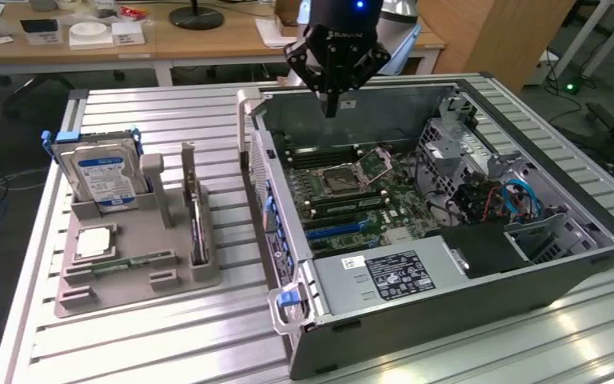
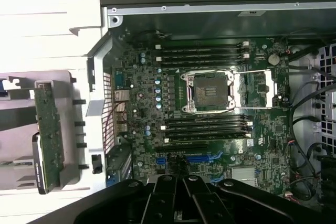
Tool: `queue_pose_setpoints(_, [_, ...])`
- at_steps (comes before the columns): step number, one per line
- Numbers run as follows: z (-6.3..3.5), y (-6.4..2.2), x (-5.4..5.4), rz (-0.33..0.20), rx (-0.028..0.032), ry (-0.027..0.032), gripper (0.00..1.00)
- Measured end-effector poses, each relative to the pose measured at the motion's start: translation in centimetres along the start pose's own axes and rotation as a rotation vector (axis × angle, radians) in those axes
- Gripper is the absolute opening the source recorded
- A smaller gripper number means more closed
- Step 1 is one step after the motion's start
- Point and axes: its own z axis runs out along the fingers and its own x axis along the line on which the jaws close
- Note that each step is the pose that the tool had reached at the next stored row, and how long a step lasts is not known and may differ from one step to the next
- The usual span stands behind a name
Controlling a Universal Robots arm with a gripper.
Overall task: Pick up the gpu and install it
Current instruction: 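Reach for the gpu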
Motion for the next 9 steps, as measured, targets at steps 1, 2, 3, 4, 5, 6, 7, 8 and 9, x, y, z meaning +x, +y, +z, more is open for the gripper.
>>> queue_pose_setpoints(1, [-0.01, -0.01, 0.2, 0.000, 0.0001, 0.0000, 0.10])
queue_pose_setpoints(2, [-0.01, -0.02, 0.3, 0.000, 0.0001, 0.0000, 0.10])
queue_pose_setpoints(3, [-0.02, -0.04, 0.5, 0.000, 0.0001, 0.0000, 0.10])
queue_pose_setpoints(4, [-0.02, -0.06, 0.7, 0.000, 0.0001, 0.0000, 0.10])
queue_pose_setpoints(5, [-0.03, -0.08, 0.9, 0.000, 0.0000, 0.0000, 0.10])
queue_pose_setpoints(6, [-0.03, -0.10, 1.1, 0.000, 0.0000, -0.0001, 0.10])
queue_pose_setpoints(7, [-0.04, -0.11, 1.3, 0.000, 0.0001, 0.0000, 0.10])
queue_pose_setpoints(8, [-0.04, -0.13, 1.5, 0.000, 0.0001, 0.0000, 0.10])
queue_pose_setpoints(9, [-0.05, -0.14, 1.7, 0.000, 0.0001, 0.0000, 0.10])
